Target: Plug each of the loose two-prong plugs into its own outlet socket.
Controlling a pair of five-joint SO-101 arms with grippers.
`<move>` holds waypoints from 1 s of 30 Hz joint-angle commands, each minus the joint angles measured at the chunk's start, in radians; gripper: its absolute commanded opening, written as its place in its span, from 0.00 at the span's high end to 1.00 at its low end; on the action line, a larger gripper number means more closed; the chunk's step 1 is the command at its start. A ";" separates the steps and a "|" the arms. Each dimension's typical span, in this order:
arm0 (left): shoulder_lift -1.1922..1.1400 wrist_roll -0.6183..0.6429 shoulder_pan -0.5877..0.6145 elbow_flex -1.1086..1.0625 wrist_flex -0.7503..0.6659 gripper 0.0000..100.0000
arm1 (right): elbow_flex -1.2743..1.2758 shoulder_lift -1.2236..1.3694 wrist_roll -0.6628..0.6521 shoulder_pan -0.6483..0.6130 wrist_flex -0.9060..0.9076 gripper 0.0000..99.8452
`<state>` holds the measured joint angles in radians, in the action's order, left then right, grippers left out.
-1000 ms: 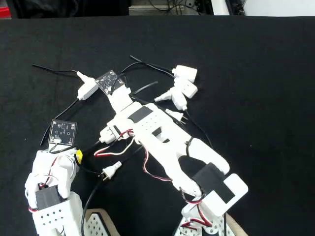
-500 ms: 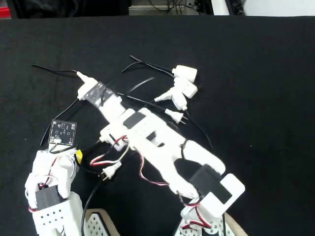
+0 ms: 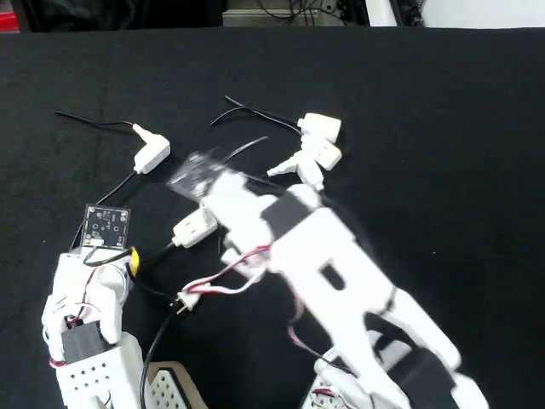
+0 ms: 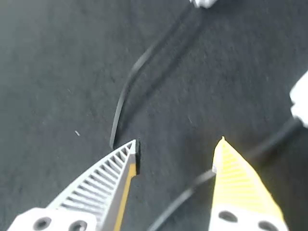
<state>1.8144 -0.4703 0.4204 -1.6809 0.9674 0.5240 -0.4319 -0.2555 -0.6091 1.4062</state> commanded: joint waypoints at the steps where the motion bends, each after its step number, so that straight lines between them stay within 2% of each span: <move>1: 0.003 0.103 -0.105 -0.012 -0.055 0.74 | 0.021 -0.085 -0.011 0.210 -0.005 0.96; 5: -0.006 0.106 -0.283 0.039 -0.003 0.74 | 0.094 -0.081 -0.011 0.394 -0.089 0.95; 8: -0.008 0.106 -0.357 0.119 0.058 0.74 | 0.189 -0.074 -0.021 0.466 -0.215 0.95; 11: -0.021 0.081 -0.455 0.182 0.135 0.72 | 0.308 -0.074 -0.152 0.488 -0.385 0.95; 13: -0.063 0.066 -0.501 0.193 0.137 0.70 | 0.358 -0.074 -0.221 0.503 -0.470 0.94; 19: -0.370 0.064 -0.509 0.271 -0.017 0.69 | 0.380 -0.074 -0.235 0.555 -0.520 0.95; 26: -0.878 0.023 -0.510 0.536 -0.135 0.69 | 0.430 -0.074 -0.227 0.559 -0.595 0.95; 30: -1.172 -0.026 -0.510 0.704 -0.140 0.69 | 0.446 -0.074 -0.227 0.557 -0.612 0.95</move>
<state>0.8462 -0.4657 -0.0767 -1.1285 0.8508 0.9720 -0.4856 -0.4810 -0.0660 0.8140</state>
